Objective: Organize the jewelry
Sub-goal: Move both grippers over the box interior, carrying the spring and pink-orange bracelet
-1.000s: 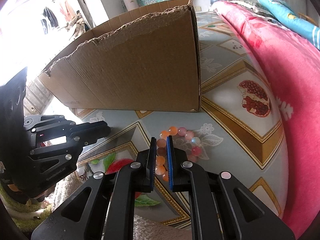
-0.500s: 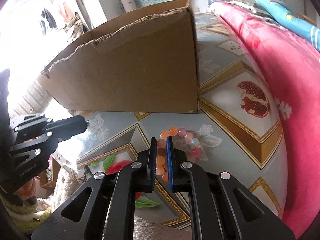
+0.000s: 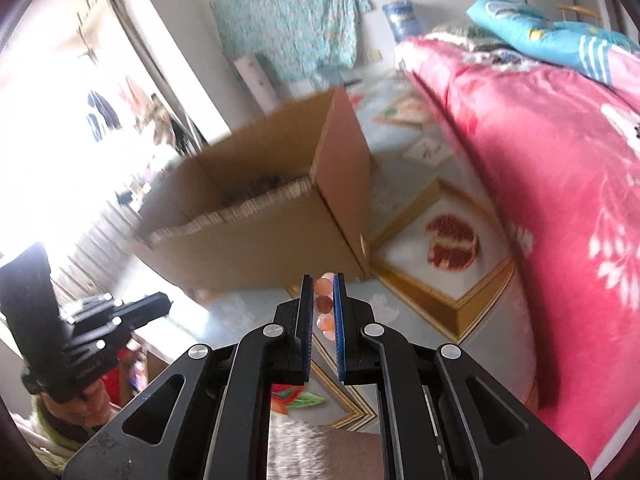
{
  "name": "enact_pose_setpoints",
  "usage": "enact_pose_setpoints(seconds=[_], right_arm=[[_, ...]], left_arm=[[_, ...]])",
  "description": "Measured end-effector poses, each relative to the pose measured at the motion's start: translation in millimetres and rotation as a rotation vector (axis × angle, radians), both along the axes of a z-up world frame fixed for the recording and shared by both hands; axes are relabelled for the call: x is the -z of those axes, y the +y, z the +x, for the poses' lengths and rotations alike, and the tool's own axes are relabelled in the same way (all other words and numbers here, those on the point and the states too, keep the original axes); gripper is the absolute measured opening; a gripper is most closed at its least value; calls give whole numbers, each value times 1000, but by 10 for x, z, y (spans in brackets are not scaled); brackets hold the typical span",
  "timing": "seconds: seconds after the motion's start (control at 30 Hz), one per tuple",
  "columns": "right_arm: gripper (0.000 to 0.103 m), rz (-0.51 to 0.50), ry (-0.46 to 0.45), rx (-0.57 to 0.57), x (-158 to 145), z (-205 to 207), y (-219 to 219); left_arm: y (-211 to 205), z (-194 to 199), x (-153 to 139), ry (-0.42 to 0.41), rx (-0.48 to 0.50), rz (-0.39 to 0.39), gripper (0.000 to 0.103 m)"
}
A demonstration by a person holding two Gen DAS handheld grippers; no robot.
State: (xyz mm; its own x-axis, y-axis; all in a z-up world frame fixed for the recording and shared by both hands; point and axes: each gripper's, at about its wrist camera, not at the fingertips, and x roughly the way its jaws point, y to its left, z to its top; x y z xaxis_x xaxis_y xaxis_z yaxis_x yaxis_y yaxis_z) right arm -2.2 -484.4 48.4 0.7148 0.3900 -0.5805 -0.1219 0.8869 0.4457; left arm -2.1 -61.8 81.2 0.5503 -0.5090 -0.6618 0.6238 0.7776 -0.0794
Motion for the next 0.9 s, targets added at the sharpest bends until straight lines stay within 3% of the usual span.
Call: enact_pose_setpoints(seconds=[0.27, 0.5, 0.7, 0.9], right_arm=[[7, 28, -119, -13, -606, 40, -65], [7, 30, -176, -103, -970, 395, 33], [8, 20, -106, -209, -923, 824, 191], [8, -41, 85, -345, -660, 1320, 468]], left_arm=[[167, -23, -581, -91, -7, -74, 4], [236, 399, -861, -72, -13, -105, 4], [172, 1089, -852, 63, 12, -85, 4], [50, 1648, -653, 163, 16, -24, 4]])
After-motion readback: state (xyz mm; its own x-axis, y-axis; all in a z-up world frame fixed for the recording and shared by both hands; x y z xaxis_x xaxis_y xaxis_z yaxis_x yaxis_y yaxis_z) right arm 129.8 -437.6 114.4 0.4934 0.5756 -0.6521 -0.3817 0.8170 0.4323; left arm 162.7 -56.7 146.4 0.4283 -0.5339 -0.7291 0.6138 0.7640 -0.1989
